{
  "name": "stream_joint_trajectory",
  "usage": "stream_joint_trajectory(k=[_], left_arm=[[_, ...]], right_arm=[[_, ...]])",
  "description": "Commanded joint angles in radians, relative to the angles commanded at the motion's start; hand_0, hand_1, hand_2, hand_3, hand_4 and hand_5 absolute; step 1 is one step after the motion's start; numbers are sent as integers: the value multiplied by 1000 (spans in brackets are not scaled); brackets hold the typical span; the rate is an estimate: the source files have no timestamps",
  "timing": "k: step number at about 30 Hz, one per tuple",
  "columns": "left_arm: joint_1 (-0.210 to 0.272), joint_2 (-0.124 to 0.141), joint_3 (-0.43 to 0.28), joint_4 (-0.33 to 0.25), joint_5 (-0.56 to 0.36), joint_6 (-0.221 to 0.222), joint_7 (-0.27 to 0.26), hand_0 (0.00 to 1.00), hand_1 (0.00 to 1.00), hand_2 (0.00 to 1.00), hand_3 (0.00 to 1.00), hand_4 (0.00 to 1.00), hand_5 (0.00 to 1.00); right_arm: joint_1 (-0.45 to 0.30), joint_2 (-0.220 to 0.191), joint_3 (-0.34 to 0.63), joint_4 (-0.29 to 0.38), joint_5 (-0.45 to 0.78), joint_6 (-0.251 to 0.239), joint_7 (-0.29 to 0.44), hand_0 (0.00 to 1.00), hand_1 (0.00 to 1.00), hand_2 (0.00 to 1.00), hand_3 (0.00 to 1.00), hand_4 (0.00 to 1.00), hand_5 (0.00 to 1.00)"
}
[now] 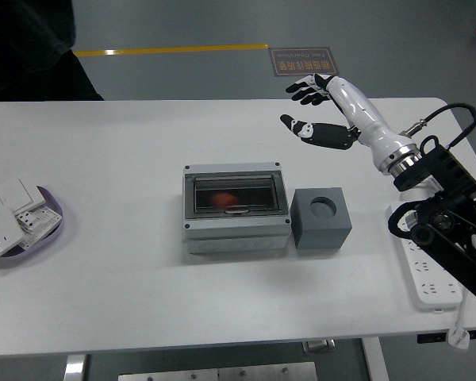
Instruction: Pick up the cylinder from the cube,place it in the box,flap close box
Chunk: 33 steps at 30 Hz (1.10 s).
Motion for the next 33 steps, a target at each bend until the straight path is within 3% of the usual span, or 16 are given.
stream_joint_trajectory(k=[6,16,22,33], left_arm=[[9,-4,-16,1,2,10,7,597,637,640,664,771,229],[15,-6,6,3,-9,14,15,597,637,638,662,765,234],[8,-3,15,1,-7,15,16,596,636,638,662,764,234],[28,-2,19,2,-10,16,17,595,635,637,659,757,235]], right_arm=[[-31,19,53,-94,156,61,92,658,644,652,676,721,378],[-108,83,139,-110,406,76,249,668,654,672,682,713,360],[-120,88,139,-126,489,64,271,684,664,670,676,713,337],[-131,78,122,-134,503,44,272,691,661,657,662,723,313]])
